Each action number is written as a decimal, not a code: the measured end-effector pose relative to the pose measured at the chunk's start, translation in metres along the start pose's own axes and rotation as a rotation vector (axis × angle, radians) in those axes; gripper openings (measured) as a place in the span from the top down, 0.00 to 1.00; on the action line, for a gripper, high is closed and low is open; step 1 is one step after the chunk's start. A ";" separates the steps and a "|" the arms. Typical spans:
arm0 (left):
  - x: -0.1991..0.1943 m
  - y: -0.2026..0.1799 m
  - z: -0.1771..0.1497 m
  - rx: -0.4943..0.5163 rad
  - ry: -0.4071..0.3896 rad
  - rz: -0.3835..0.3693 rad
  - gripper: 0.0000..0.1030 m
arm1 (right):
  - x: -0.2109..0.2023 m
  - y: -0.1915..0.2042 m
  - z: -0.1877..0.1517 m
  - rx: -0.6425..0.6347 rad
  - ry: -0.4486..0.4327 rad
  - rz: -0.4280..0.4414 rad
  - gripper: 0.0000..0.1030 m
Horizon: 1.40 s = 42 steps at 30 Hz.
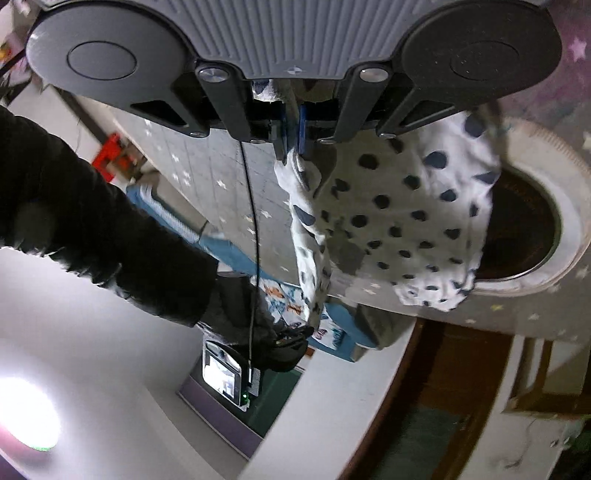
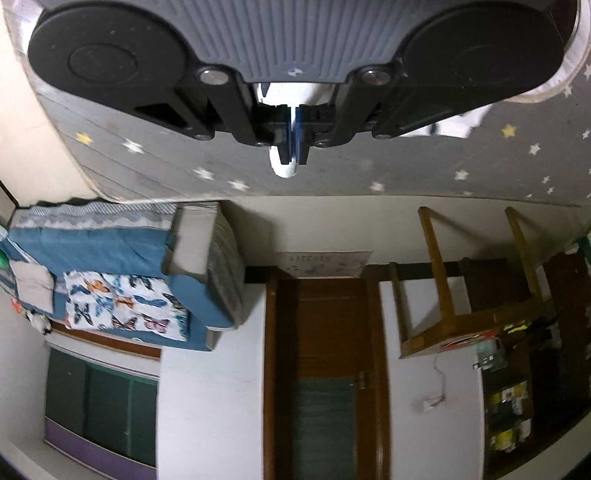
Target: Fold clothes
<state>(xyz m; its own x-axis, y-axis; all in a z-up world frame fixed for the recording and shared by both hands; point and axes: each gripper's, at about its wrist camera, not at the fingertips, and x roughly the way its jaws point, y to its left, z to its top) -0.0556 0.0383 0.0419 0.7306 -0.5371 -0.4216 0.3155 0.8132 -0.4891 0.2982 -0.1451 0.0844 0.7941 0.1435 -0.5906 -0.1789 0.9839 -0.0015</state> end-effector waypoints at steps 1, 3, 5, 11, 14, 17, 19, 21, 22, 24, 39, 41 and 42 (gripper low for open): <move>-0.004 0.006 -0.001 -0.016 -0.008 -0.007 0.94 | 0.004 0.013 0.001 -0.014 0.002 0.003 0.99; -0.012 0.018 -0.005 -0.045 -0.024 -0.017 0.94 | 0.011 0.038 0.004 -0.043 0.003 0.009 0.99; -0.018 0.027 -0.006 -0.071 -0.037 -0.019 0.94 | 0.019 0.062 0.007 -0.069 0.007 0.018 0.99; -0.032 0.051 -0.009 -0.129 -0.079 0.004 0.94 | 0.046 0.129 0.006 -0.147 0.032 0.031 0.99; -0.034 0.060 -0.013 -0.154 -0.072 0.027 0.94 | 0.059 0.157 -0.001 -0.192 0.049 0.041 0.99; -0.036 0.066 -0.016 -0.175 -0.062 0.034 0.94 | 0.070 0.179 -0.008 -0.223 0.066 0.054 0.99; -0.037 0.068 -0.017 -0.179 -0.059 0.039 0.94 | 0.077 0.188 -0.011 -0.235 0.074 0.061 0.99; -0.037 0.069 -0.018 -0.176 -0.059 0.047 0.94 | 0.082 0.194 -0.013 -0.241 0.086 0.066 0.99; -0.036 0.070 -0.019 -0.176 -0.061 0.051 0.94 | 0.084 0.196 -0.014 -0.246 0.094 0.069 0.99; -0.035 0.072 -0.020 -0.181 -0.056 0.055 0.94 | 0.087 0.201 -0.016 -0.254 0.109 0.075 0.98; -0.031 0.066 -0.023 -0.172 -0.026 0.108 0.91 | 0.057 0.174 -0.022 -0.351 0.150 0.115 0.90; -0.030 0.065 -0.023 -0.173 -0.018 0.121 0.91 | 0.049 0.168 -0.027 -0.364 0.172 0.129 0.90; -0.030 0.065 -0.023 -0.176 -0.017 0.126 0.91 | 0.042 0.168 -0.032 -0.377 0.190 0.141 0.90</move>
<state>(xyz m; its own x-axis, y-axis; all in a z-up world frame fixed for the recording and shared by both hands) -0.0707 0.1023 0.0051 0.7681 -0.4283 -0.4761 0.1115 0.8215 -0.5592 0.2830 0.0225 0.0331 0.6322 0.2171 -0.7438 -0.5055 0.8430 -0.1837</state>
